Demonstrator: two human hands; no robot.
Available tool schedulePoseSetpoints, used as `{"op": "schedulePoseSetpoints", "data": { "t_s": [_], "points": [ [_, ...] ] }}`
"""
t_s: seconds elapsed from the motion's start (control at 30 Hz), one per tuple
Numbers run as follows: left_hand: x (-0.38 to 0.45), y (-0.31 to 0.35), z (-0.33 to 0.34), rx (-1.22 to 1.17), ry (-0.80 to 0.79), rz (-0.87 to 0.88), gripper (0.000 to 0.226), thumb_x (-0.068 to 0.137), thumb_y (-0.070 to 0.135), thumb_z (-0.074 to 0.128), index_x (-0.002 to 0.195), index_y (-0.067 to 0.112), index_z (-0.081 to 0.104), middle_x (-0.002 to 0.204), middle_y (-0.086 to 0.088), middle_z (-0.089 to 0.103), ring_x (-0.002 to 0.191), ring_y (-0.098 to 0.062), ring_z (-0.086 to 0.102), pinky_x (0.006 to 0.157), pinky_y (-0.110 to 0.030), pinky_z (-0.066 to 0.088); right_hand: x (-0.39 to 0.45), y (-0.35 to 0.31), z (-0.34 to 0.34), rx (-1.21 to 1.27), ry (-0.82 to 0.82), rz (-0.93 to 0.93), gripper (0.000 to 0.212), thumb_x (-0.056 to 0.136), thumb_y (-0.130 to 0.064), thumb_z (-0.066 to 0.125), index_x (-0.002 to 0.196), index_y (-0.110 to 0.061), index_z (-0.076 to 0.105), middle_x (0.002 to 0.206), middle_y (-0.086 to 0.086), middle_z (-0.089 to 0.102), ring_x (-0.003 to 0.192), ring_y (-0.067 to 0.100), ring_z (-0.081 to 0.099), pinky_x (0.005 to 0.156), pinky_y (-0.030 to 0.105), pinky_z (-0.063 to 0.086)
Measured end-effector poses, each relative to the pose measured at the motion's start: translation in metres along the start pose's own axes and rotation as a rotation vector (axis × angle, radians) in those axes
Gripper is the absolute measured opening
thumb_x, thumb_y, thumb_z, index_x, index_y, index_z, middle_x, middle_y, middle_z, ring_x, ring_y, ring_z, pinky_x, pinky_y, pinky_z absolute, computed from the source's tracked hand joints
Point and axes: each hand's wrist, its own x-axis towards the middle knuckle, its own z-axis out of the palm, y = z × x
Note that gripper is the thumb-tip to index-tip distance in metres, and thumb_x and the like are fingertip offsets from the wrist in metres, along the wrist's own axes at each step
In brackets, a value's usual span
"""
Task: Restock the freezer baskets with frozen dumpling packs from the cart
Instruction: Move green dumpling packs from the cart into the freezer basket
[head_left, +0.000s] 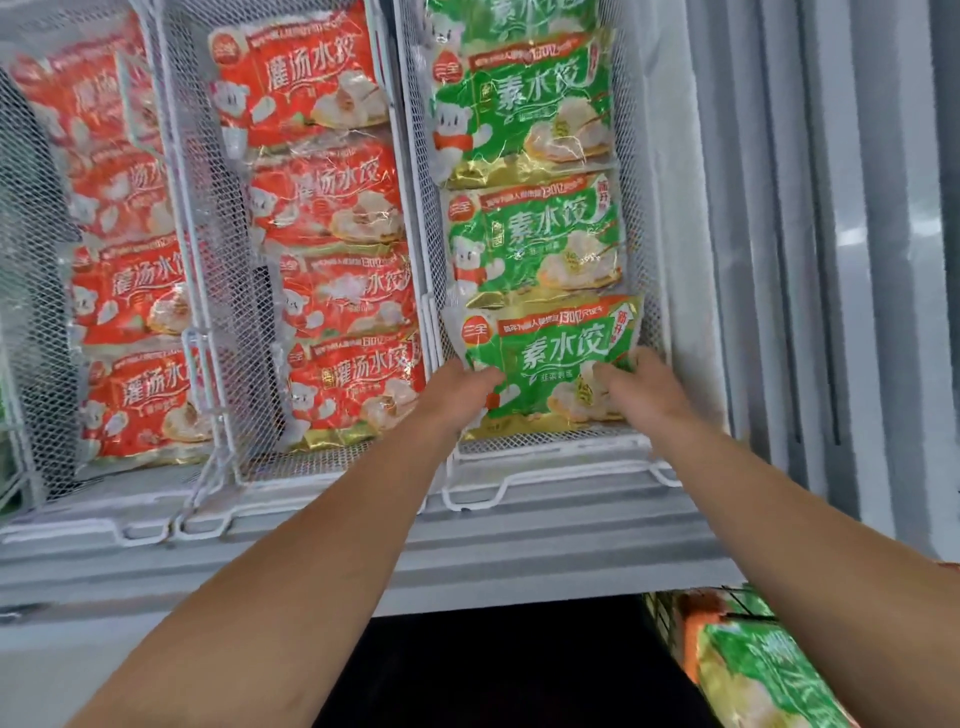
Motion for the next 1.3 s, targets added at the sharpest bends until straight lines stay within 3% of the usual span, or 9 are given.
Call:
{"op": "schedulePoseSetpoints", "data": {
  "t_s": [0.1,0.17,0.23,0.3,0.43,0.53,0.77,0.97,1.3],
  "points": [
    [-0.007,-0.004,-0.002,0.062,0.015,-0.026,0.051,0.092,0.033,0.06,0.13,0.001,0.052,0.122,-0.013,0.058,0.11,-0.028,0.055,0.082,-0.033,0.04,-0.005,-0.005,0.001,0.025,-0.025,0.004,0.008,0.09,-0.027,0.061,0.096,-0.025,0.057,0.1,-0.003,0.065,0.098,0.022,0.062,0.088,0.036,0.048],
    [-0.014,-0.005,-0.006,0.077,0.012,0.002,0.059,0.089,0.034,0.06,0.136,-0.002,0.05,0.135,-0.02,0.055,0.121,-0.033,0.055,0.086,-0.035,0.042,-0.014,-0.01,-0.001,0.046,-0.033,-0.008,0.018,0.092,-0.018,0.06,0.081,-0.025,0.048,0.09,-0.004,0.062,0.086,0.017,0.061,0.077,0.031,0.048],
    [-0.023,-0.005,-0.011,0.036,0.004,0.041,0.065,0.081,0.037,0.062,0.136,0.002,0.052,0.142,-0.019,0.052,0.129,-0.034,0.052,0.102,-0.041,0.046,-0.022,-0.012,-0.004,0.029,-0.005,-0.029,0.021,0.094,-0.015,0.058,0.08,-0.024,0.047,0.084,-0.006,0.057,0.074,0.009,0.052,0.064,0.027,0.041],
    [-0.03,-0.007,-0.02,-0.011,0.018,0.07,0.061,0.077,0.039,0.063,0.13,0.01,0.058,0.14,-0.015,0.056,0.128,-0.032,0.054,0.11,-0.049,0.043,-0.03,-0.012,-0.003,-0.015,0.025,-0.035,0.007,0.093,-0.019,0.059,0.097,-0.018,0.054,0.095,0.001,0.059,0.082,0.016,0.053,0.071,0.029,0.039],
    [-0.052,-0.008,-0.038,0.02,0.027,0.197,0.002,0.095,0.022,0.06,0.094,0.024,0.062,0.115,-0.008,0.065,0.113,-0.03,0.062,0.104,-0.049,0.048,-0.058,-0.013,0.002,-0.092,0.092,-0.072,0.034,0.093,-0.023,0.058,0.123,-0.008,0.056,0.111,0.009,0.061,0.096,0.024,0.053,0.08,0.029,0.038],
    [-0.067,-0.012,-0.047,0.092,-0.009,0.332,0.015,0.096,0.019,0.059,0.083,0.028,0.06,0.107,-0.007,0.067,0.102,-0.026,0.066,0.099,-0.046,0.052,-0.09,-0.007,0.006,-0.046,0.211,-0.135,0.049,0.088,-0.032,0.059,0.133,-0.013,0.056,0.127,0.003,0.06,0.118,0.025,0.055,0.092,0.028,0.039],
    [-0.118,-0.013,-0.021,0.327,-0.152,0.578,0.005,0.091,0.022,0.065,0.091,0.027,0.067,0.1,0.0,0.07,0.098,-0.024,0.068,0.096,-0.047,0.055,-0.186,0.045,-0.001,0.129,0.502,-0.249,0.029,0.094,-0.022,0.059,0.121,-0.011,0.064,0.117,0.002,0.066,0.106,0.021,0.061,0.094,0.029,0.042],
    [-0.165,-0.022,0.045,0.5,-0.298,0.751,0.011,0.077,0.031,0.068,0.087,0.027,0.069,0.087,0.0,0.071,0.092,-0.026,0.071,0.089,-0.044,0.057,-0.244,0.132,0.006,0.365,0.695,-0.104,0.021,0.087,-0.016,0.06,0.107,-0.016,0.068,0.099,-0.005,0.065,0.099,0.017,0.062,0.094,0.037,0.05],
    [-0.202,-0.095,0.195,0.854,-0.524,0.772,0.028,0.056,0.045,0.063,0.079,0.03,0.066,0.08,0.006,0.069,0.083,-0.017,0.067,0.083,-0.036,0.053,-0.307,0.328,0.035,0.633,0.824,0.229,0.022,0.091,-0.02,0.063,0.113,-0.014,0.063,0.108,-0.001,0.061,0.096,0.02,0.057,0.079,0.03,0.04]
  ]
}}
